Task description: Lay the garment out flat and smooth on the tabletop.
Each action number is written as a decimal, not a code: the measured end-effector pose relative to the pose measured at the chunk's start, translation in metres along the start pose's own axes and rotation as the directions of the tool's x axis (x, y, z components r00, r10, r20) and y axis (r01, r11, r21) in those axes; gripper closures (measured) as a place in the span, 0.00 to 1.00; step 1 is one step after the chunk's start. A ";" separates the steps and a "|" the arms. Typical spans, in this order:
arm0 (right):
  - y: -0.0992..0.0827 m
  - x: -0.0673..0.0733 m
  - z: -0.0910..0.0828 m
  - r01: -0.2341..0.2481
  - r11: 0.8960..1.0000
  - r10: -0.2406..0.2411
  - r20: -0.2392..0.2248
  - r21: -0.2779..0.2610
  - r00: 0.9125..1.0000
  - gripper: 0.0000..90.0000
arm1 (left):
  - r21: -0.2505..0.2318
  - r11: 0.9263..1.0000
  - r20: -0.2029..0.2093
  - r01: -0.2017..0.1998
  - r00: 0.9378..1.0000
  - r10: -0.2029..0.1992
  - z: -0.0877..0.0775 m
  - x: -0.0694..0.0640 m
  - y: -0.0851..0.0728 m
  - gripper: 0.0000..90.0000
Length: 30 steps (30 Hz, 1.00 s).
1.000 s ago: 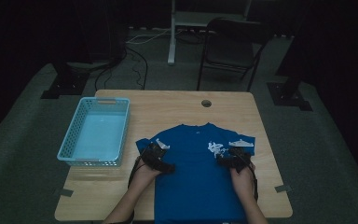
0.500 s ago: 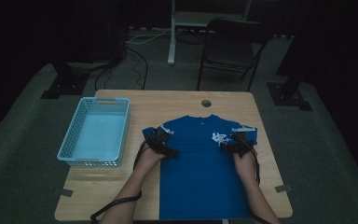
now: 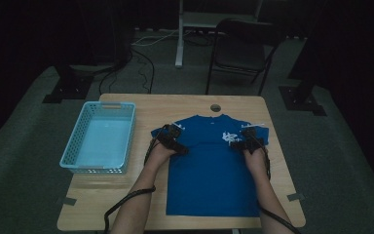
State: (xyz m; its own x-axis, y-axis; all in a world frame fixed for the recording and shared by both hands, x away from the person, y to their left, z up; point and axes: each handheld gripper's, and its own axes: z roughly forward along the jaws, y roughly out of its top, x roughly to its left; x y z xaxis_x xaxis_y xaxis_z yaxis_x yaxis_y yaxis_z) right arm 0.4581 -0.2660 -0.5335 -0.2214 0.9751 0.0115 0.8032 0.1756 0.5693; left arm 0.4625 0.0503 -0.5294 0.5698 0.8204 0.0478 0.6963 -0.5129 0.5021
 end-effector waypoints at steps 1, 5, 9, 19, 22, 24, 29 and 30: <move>0.000 0.000 -0.002 -0.011 1.000 0.010 0.009 0.012 1.000 0.17 | 0.005 1.000 0.000 -0.005 1.000 0.005 -0.003 -0.001 0.000 0.00; -0.012 -0.004 -0.018 -0.039 0.998 0.040 0.011 -0.041 0.999 0.18 | -0.034 0.999 0.026 -0.015 1.000 0.015 -0.025 -0.009 -0.013 0.00; -0.050 -0.013 -0.049 -0.016 0.995 0.011 -0.053 -0.095 0.999 0.15 | -0.076 0.997 0.079 -0.020 0.997 0.026 -0.057 -0.029 -0.052 0.00; -0.137 -0.006 -0.102 0.060 0.987 -0.069 -0.055 -0.146 0.996 0.15 | -0.040 0.994 0.021 -0.098 0.995 0.099 -0.079 -0.070 -0.123 0.00; -0.152 0.000 -0.103 0.110 0.985 -0.113 -0.015 -0.130 0.994 0.15 | -0.037 0.996 0.023 -0.082 0.996 0.083 -0.079 -0.074 -0.133 0.01; -0.161 0.006 -0.103 0.167 0.977 -0.166 0.021 -0.136 0.986 0.14 | -0.039 0.996 0.020 -0.080 0.997 0.081 -0.081 -0.076 -0.136 0.01; -0.174 0.007 -0.110 0.197 0.966 -0.190 0.054 -0.168 0.980 0.14 | -0.040 0.994 0.009 -0.102 0.995 0.102 -0.088 -0.079 -0.146 0.01; -0.177 0.006 -0.111 0.195 0.965 -0.189 0.053 -0.175 0.981 0.14 | -0.045 0.993 0.012 -0.107 0.994 0.107 -0.089 -0.080 -0.148 0.01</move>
State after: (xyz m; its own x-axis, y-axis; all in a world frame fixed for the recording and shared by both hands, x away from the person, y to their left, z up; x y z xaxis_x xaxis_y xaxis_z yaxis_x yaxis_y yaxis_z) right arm 0.2530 -0.3059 -0.5428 -0.3393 0.9302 -0.1398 0.6348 0.3361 0.6958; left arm 0.2750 0.0830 -0.5309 0.6463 0.7576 0.0912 0.6111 -0.5854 0.5328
